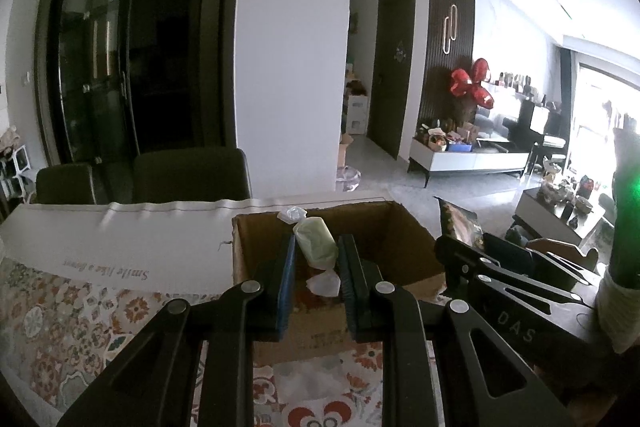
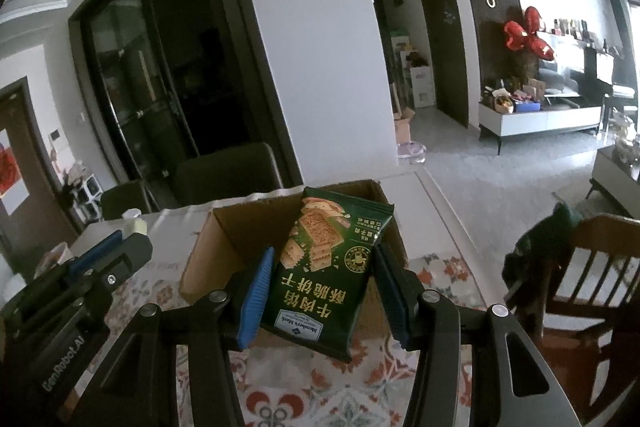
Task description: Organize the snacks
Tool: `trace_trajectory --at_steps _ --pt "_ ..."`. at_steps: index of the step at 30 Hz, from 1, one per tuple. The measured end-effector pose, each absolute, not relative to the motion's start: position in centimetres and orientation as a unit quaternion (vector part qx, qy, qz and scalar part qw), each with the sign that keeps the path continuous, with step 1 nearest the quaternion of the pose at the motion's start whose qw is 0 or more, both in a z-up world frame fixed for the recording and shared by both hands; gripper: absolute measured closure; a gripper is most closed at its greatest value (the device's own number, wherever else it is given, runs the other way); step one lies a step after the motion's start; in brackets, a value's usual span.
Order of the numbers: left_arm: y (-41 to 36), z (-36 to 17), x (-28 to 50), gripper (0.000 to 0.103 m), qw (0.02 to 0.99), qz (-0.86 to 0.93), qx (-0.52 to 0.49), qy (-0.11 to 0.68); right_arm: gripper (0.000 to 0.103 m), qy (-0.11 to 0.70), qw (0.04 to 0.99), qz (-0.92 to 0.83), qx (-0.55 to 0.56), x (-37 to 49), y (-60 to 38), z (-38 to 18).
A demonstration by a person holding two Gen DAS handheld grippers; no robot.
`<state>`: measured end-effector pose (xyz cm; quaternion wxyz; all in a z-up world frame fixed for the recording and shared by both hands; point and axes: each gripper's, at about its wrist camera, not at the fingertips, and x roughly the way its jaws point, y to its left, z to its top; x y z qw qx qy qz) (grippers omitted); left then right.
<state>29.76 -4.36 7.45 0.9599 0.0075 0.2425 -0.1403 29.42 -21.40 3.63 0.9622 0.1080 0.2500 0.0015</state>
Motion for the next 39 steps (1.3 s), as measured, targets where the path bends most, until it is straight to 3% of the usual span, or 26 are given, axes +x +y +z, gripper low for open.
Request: trace_trajectory --at_steps 19,21,23,25,27,32,39 --pt "-6.3 4.1 38.1 0.08 0.951 -0.122 0.019 0.284 0.051 0.28 0.957 0.032 0.064 37.2 -21.9 1.9" --pt "-6.5 3.8 38.6 0.07 0.95 -0.119 0.02 0.287 0.051 0.283 0.957 0.031 0.059 37.7 -21.9 1.6" --pt "-6.2 3.3 38.7 0.051 0.952 -0.106 0.023 0.286 0.051 0.285 0.957 0.028 0.053 37.9 -22.2 1.2" --pt "-6.1 3.1 38.9 0.045 0.954 -0.096 0.025 0.285 0.048 0.293 0.955 0.024 0.05 38.5 -22.2 1.0" --pt "-5.8 2.8 38.8 0.04 0.954 -0.086 0.028 0.286 0.032 0.296 0.954 0.021 0.05 38.6 -22.4 0.8" --pt "-4.9 3.0 37.6 0.026 0.959 -0.055 0.023 0.278 0.032 0.294 0.955 0.002 0.04 37.7 -22.6 0.7" --pt "-3.5 3.8 34.6 0.017 0.964 -0.045 0.024 0.262 0.03 0.273 0.961 -0.015 0.038 33.7 -22.4 1.7"
